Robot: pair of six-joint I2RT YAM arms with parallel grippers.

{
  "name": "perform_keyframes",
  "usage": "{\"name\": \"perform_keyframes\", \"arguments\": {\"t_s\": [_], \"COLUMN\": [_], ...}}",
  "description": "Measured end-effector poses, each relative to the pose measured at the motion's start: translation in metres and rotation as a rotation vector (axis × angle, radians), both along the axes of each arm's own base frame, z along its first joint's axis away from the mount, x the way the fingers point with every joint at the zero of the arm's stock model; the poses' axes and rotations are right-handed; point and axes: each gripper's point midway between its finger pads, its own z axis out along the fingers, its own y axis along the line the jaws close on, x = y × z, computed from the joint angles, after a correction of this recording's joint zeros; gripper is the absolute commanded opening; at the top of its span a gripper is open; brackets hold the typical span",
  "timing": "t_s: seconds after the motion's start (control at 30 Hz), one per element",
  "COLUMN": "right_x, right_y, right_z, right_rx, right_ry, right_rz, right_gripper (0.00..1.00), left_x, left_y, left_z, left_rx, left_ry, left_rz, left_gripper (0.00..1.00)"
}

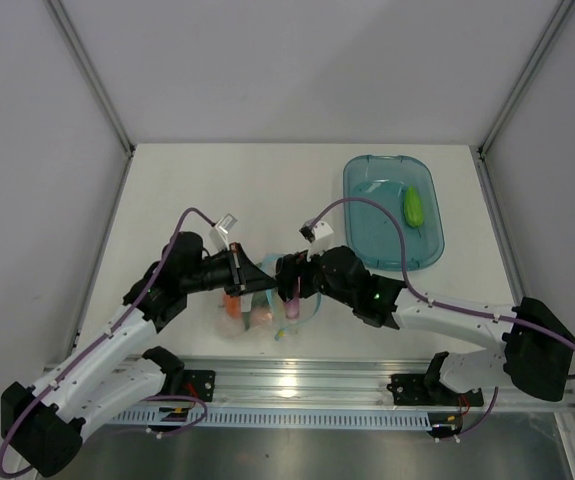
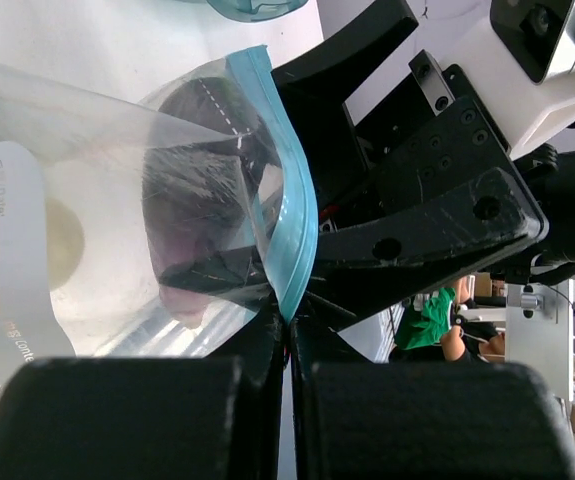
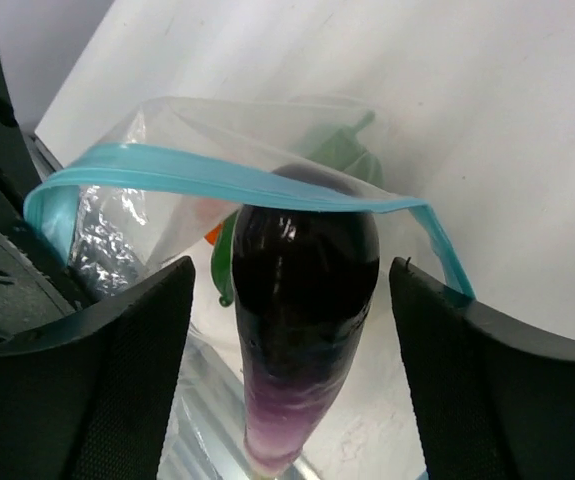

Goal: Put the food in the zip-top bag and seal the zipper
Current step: Place the fake vegetable in the zipper food storage bag.

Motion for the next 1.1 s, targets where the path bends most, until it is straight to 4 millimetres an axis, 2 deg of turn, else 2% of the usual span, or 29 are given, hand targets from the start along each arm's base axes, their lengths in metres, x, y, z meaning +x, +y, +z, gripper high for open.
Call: {"name": "perform_keyframes", "arguments": {"t_s": [0.17, 0.3, 0.47, 0.63, 0.73, 0.77, 0.87, 1.0, 1.1], "right_x": [-0.006, -0.011, -0.011, -0.012, -0.013, -0.015, -0.022, -0.033, -0.034], "right_y": [-0.003, -0.009, -0.019, -0.021, -0.017, -0.014, -0.005, 0.006, 0.011], "right_z": [-0.002, 0.007, 0.019, 0.018, 0.014, 0.009, -0.003, -0.008, -0.005], "right_rx": [-0.024, -0.018, 0.000, 0.003, 0.005, 0.000, -0.009, 0.003, 0.006], "right_ry": [0.019, 0.011, 0.009, 0.032, 0.047, 0.060, 0.095, 0.132, 0.135], "right_rz": [0.028, 0.045, 0.048, 0.076, 0.103, 0.120, 0.180, 0.266, 0.293], "right_gripper": [0.82, 0.82, 0.78, 0.74, 0.65, 0.58, 0.50, 0.51, 0.57], "left_x": [0.000, -0.001, 0.000, 0.000, 0.000, 0.000, -0.001, -0.002, -0.003], "left_y": [0.000, 0.000, 0.000, 0.000, 0.000, 0.000, 0.000, 0.001, 0.002], "left_z": [0.000, 0.000, 0.000, 0.000, 0.000, 0.000, -0.001, -0.001, 0.000], "left_rx": [0.001, 0.001, 0.001, 0.001, 0.001, 0.001, 0.002, 0.004, 0.003], "left_ry": [0.002, 0.003, 0.002, 0.002, 0.002, 0.002, 0.004, 0.007, 0.004], "left_rz": [0.000, -0.001, 0.000, -0.001, -0.001, -0.001, -0.001, 0.000, 0.001], "left_gripper": [0.01, 0.01, 0.01, 0.01, 0.01, 0.01, 0.01, 0.01, 0.01]}}
